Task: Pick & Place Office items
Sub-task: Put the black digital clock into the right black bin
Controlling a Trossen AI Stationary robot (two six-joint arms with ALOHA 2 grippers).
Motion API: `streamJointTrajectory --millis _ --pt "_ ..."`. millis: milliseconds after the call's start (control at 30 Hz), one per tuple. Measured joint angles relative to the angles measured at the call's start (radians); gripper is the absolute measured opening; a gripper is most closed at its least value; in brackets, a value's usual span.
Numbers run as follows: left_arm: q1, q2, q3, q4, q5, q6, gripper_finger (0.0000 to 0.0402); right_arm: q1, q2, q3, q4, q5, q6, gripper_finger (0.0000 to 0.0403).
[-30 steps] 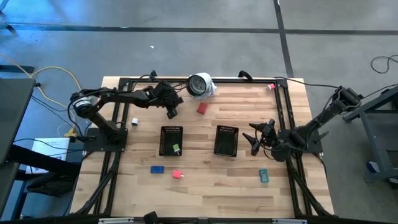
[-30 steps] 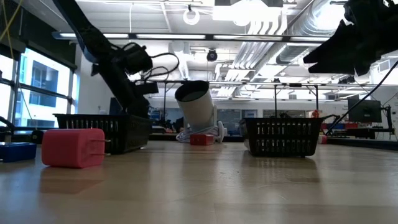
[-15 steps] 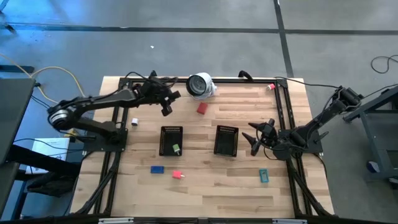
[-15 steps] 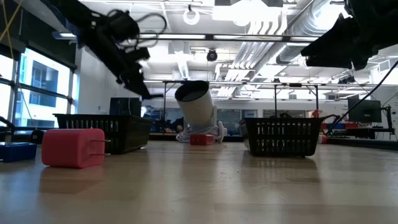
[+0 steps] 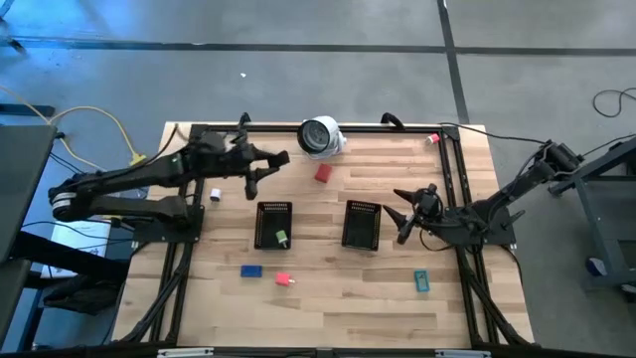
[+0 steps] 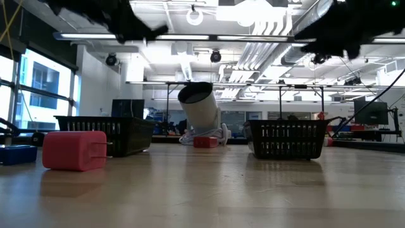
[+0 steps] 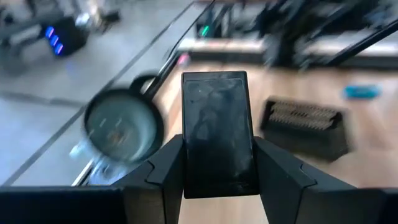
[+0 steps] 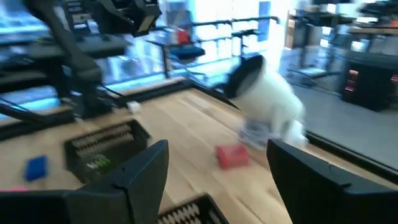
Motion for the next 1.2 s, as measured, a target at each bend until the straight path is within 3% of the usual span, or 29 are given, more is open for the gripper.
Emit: streamJointTrajectory --millis 167,400,700,933,1200 --pt "-0.153 -0.097 0.001 0.026 -0.009 -0.027 0.0149 -0.095 0.000 0.000 0.178 -0.229 -0.133 0.0260" --pt "-0.408 -0.123 0.001 0.111 -0.076 -0.003 0.0149 -0.237 0.003 0.000 0.241 -0.497 -0.095 0.0260" --pt "-0.690 0.023 0.001 0.123 -0.483 0.068 0.0149 -0.366 0.153 0.000 0.375 -0.728 -0.019 0.0260" --pt "-0.786 0.178 0.000 0.127 -0.763 0.072 0.0149 -0.470 0.334 0.000 0.535 -0.896 0.026 0.0260" --pt "-0.781 0.302 0.000 0.131 -0.792 0.071 0.0149 -0.553 0.456 0.031 0.665 -1.037 0.091 0.0260"
